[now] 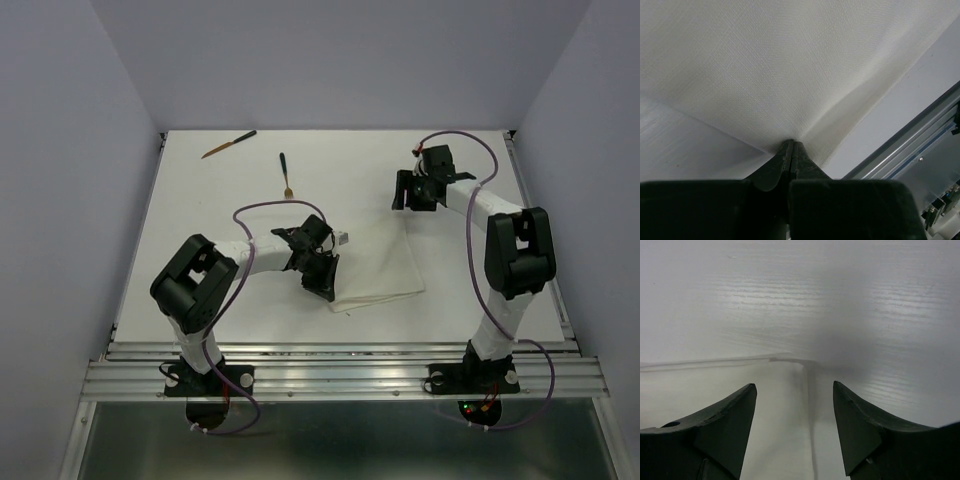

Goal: Fold the napkin into a case and place the utensils inside
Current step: Smooth out the square-folded napkin at the center of the board.

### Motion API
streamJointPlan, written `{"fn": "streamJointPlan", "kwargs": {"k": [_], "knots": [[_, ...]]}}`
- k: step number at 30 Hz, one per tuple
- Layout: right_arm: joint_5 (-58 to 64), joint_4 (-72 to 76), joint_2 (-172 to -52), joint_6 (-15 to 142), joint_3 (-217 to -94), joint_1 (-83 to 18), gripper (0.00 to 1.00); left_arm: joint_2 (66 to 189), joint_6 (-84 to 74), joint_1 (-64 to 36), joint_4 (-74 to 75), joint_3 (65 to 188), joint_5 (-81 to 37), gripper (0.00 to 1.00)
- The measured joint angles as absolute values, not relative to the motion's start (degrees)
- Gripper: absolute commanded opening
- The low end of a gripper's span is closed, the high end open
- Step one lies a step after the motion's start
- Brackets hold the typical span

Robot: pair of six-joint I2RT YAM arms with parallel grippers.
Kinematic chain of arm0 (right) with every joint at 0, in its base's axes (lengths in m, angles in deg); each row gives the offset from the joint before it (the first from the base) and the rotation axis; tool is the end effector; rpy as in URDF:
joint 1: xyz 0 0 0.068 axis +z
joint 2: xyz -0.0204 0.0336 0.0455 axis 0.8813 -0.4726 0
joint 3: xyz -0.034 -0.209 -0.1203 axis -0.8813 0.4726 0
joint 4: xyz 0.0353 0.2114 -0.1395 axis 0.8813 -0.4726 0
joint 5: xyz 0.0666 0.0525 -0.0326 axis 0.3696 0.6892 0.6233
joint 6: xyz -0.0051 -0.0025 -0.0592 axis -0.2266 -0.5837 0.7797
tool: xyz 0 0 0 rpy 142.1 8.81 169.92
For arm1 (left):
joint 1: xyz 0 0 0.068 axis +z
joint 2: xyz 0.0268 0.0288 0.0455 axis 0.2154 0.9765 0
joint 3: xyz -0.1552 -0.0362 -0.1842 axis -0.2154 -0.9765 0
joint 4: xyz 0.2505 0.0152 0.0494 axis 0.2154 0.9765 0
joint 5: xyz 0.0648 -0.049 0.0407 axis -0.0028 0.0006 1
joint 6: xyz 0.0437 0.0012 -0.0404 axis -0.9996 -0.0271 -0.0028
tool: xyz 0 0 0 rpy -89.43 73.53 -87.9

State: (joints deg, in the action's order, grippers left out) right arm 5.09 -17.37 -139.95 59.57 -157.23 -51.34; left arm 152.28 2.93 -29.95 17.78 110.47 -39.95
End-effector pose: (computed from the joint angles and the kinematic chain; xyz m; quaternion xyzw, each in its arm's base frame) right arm 0.3958 0.0803 0.1700 -0.0243 0.9411 0.1370 0.3083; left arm 0.2323 -0.2378 0.1219 0.2457 0.9092 -0.3178 0.1094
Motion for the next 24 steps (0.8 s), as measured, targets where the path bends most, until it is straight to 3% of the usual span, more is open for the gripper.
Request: {"fn": "streamJointPlan", "kwargs": {"k": [2, 5, 9, 12, 24], "knots": [[4.6, -18.2, -138.6, 58.8, -157.1, -51.3, 0.68, 151.8, 2.7, -30.0, 18.6, 110.6, -39.0, 0.11], [4.3, -18.7, -135.1, 57.4, -155.9, -51.3, 0.59, 150.4, 2.2, -30.0, 20.7, 111.3, -37.5, 0.12], [3.2, -18.5, -126.5, 54.3, -150.3, -49.1, 0.3, 147.5, 1.8, -30.0, 22.3, 112.3, -36.6, 0.11], [3.0, -17.2, -122.1, 51.8, -143.5, -45.9, 0.17, 146.6, 1.7, -30.0, 22.3, 112.5, -36.6, 0.08], [5.3, -17.3, -118.7, 44.4, -125.1, -43.5, 0.13, 147.4, 1.8, -30.9, 21.1, 112.2, -39.9, 0.03]]}}
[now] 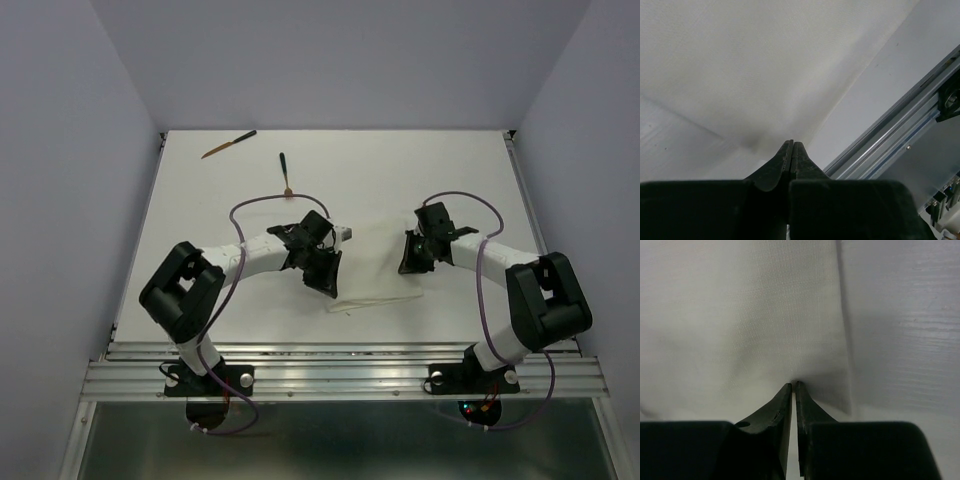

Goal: Fold the napkin into a case and place the utensils inside
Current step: Smooth out the square-folded napkin at the center of the board.

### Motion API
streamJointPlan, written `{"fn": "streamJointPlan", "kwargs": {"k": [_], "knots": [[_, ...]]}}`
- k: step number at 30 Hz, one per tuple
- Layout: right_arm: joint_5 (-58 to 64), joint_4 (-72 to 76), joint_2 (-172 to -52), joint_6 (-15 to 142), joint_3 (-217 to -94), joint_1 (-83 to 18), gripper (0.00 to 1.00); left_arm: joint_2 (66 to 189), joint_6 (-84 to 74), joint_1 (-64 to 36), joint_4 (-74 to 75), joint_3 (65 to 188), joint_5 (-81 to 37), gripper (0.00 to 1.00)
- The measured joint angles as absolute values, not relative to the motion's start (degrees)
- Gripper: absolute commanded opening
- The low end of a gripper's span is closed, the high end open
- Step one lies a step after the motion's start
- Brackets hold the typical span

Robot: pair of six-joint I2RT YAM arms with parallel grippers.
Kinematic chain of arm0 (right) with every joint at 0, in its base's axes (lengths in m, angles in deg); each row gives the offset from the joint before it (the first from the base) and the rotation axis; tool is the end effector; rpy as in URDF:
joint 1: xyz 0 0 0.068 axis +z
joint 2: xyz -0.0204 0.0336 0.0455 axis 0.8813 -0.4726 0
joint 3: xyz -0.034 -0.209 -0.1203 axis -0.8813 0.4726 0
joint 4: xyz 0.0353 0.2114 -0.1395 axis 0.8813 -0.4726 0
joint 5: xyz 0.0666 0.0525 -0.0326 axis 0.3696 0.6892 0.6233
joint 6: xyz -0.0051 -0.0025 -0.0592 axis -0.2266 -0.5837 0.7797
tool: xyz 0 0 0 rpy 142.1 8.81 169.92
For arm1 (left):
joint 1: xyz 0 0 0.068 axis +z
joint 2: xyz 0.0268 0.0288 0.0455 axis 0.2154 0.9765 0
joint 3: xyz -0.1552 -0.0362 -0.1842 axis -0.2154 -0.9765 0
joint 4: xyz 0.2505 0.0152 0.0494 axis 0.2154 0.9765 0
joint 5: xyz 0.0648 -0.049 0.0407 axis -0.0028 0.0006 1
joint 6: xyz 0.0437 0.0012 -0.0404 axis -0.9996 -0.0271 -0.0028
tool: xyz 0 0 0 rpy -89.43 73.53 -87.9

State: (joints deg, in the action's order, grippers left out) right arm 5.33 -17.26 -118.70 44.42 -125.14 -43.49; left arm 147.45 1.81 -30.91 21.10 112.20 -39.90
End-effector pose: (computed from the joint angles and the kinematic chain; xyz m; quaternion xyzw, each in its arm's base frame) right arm 0.2658 0.0956 0.1276 0.0443 0.9666 0.1660 0.1903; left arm 0.2274 -0.2407 0.1531 0.2663 0.8960 -0.3293 0.1337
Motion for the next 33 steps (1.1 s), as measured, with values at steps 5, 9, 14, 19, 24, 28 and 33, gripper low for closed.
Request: {"fn": "streamJointPlan", "kwargs": {"k": [5, 9, 14, 19, 24, 28, 33], "knots": [[5.6, -14.3, -117.7, 42.0, -122.7, -43.0, 0.11, 149.9, 1.8, -31.5, 20.7, 110.8, -40.6, 0.0], [5.3, -12.9, -117.7, 40.7, -122.0, -42.9, 0.11, 151.3, 1.6, -31.7, 21.5, 110.4, -40.3, 0.0], [5.2, -12.6, -117.7, 39.9, -122.0, -42.9, 0.12, 150.2, 1.4, -31.8, 22.5, 110.5, -39.7, 0.0], [5.1, -12.6, -117.7, 39.7, -122.0, -42.9, 0.12, 148.7, 1.4, -31.8, 23.7, 110.9, -38.2, 0.0], [5.1, -12.5, -117.6, 39.5, -121.8, -42.9, 0.12, 148.3, 1.5, -31.8, 24.4, 110.9, -36.5, 0.0], [5.0, -12.5, -117.6, 39.5, -121.8, -42.9, 0.12, 148.3, 1.7, -31.8, 24.4, 110.1, -35.9, 0.0], [5.0, -12.5, -117.6, 39.4, -121.8, -42.9, 0.12, 149.9, 2.1, -31.7, 23.3, 109.4, -36.3, 0.0]]}}
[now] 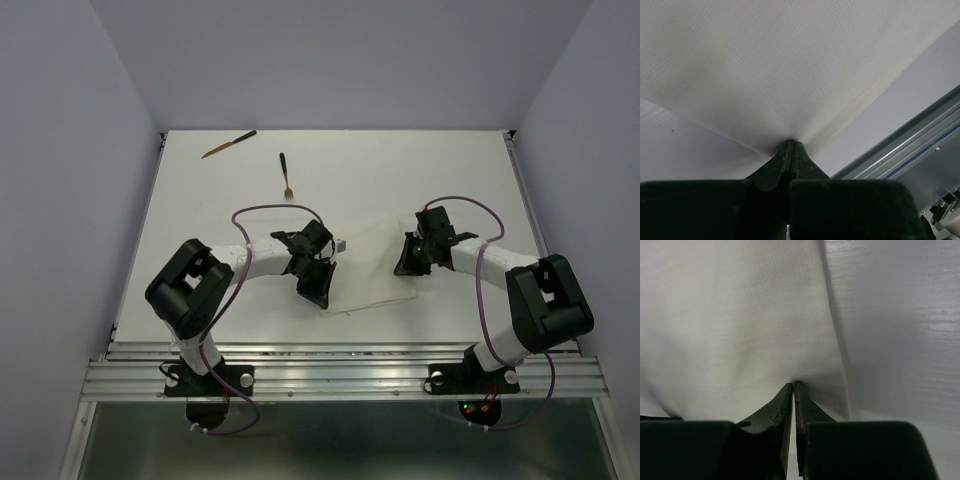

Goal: Fold the napkin into a case and place the utensils inside
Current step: Smooth out the square-folded napkin at the center of the board.

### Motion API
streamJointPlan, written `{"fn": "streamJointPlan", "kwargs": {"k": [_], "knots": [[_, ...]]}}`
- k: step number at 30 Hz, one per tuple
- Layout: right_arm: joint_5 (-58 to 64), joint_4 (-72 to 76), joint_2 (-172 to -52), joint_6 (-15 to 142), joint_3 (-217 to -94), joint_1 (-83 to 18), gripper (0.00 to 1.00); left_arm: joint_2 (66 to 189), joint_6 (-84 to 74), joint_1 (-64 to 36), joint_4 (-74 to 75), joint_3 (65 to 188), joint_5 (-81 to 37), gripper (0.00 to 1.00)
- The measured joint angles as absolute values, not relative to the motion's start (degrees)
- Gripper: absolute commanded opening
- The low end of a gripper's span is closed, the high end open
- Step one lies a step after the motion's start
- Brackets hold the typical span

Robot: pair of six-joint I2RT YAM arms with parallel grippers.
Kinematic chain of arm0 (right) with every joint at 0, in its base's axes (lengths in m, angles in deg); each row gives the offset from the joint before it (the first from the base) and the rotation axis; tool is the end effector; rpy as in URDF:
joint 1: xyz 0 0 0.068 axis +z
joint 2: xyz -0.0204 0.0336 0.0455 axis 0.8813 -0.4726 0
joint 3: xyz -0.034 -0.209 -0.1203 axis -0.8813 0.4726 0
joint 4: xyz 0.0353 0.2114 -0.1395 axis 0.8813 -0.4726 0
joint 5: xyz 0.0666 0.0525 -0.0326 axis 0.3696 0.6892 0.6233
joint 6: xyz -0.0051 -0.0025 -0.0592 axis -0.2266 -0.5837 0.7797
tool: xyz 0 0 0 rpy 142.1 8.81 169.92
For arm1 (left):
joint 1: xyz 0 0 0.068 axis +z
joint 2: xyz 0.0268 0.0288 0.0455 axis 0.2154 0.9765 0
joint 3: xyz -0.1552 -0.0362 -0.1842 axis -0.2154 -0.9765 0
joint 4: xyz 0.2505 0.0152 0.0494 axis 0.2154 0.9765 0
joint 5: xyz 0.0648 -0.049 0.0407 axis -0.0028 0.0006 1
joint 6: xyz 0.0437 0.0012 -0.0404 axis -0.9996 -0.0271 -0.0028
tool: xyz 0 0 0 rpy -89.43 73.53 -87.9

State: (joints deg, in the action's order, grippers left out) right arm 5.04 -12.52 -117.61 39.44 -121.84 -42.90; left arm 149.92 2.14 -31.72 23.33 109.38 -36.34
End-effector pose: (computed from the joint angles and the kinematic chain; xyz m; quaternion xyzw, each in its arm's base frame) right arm 0.2605 0.0967 0.1216 0.0796 0.9590 0.1814 0.2026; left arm 0.2167 -0.2335 0.1231 0.2545 0.9218 -0.2773 0.0923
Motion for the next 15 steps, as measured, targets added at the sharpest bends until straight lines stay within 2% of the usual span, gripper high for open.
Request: {"fn": "streamJointPlan", "kwargs": {"k": [15], "knots": [[2.5, -16.3, -111.1, 39.5, -121.8, -42.9, 0.12, 146.4, 2.2, -31.8, 25.2, 109.9, -35.3, 0.0]]}}
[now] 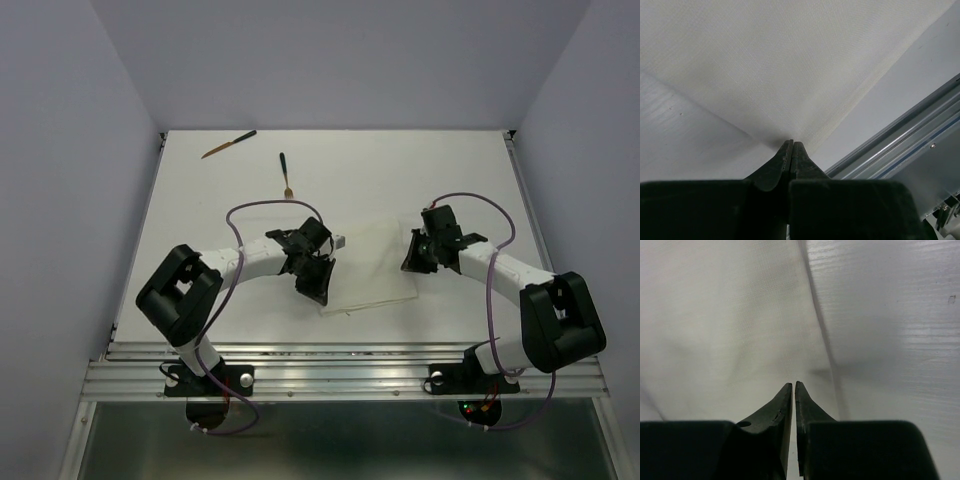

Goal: Fold the napkin into a case and place the utensils inside
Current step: Smooth out the square-folded napkin at the center of the board.

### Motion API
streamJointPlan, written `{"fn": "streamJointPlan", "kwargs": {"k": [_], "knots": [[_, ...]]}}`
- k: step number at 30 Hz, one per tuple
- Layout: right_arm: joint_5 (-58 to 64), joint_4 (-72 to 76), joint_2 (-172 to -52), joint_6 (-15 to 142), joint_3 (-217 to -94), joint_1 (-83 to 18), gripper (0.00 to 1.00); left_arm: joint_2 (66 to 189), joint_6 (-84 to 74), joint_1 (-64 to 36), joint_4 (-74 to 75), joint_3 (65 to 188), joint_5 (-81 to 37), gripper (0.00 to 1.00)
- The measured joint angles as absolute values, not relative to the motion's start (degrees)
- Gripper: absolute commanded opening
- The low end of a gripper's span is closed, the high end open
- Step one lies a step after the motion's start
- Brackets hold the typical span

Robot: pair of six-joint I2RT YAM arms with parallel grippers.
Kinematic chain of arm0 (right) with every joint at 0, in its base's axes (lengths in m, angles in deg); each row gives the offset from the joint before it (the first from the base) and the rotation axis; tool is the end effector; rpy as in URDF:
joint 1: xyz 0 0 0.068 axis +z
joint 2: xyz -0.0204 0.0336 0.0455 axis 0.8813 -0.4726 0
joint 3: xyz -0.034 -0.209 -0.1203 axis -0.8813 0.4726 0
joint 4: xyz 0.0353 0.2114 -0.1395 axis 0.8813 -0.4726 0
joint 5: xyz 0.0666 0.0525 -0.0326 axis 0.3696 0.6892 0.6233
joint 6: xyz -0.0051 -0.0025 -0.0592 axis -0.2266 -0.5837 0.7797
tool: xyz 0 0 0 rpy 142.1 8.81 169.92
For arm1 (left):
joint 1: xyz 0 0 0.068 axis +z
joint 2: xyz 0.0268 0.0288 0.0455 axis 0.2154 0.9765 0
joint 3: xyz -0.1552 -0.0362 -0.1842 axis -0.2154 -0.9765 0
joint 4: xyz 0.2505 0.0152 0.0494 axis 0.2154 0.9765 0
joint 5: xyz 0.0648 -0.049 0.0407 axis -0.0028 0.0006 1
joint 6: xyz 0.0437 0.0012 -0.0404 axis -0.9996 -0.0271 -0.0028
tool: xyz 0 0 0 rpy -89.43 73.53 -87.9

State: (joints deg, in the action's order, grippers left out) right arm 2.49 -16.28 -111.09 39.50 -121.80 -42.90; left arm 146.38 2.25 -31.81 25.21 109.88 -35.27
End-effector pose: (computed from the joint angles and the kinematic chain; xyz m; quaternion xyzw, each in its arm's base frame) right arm 0.2528 0.0920 0.1460 0.0830 0.9537 0.1713 0.2329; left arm 0.2151 -0.2315 0.1419 0.2551 0.9190 -0.2787 0.1126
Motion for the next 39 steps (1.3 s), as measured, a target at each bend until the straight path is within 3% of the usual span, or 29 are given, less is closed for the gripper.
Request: {"fn": "streamJointPlan", "kwargs": {"k": [16, 24, 39], "knots": [[2.5, -17.8, -109.9, 39.5, -119.9, -42.9, 0.11, 148.6, 3.6, -31.7, 23.7, 107.2, -38.2, 0.0], [2.7, -19.4, -105.5, 39.0, -119.6, -40.9, 0.11, 147.9, 2.5, -31.3, 28.9, 112.2, -32.7, 0.0], [0.4, -17.8, -105.2, 35.4, -113.3, -38.1, 0.13, 150.8, 2.9, -19.6, 29.0, 123.7, -26.6, 0.0]]}}
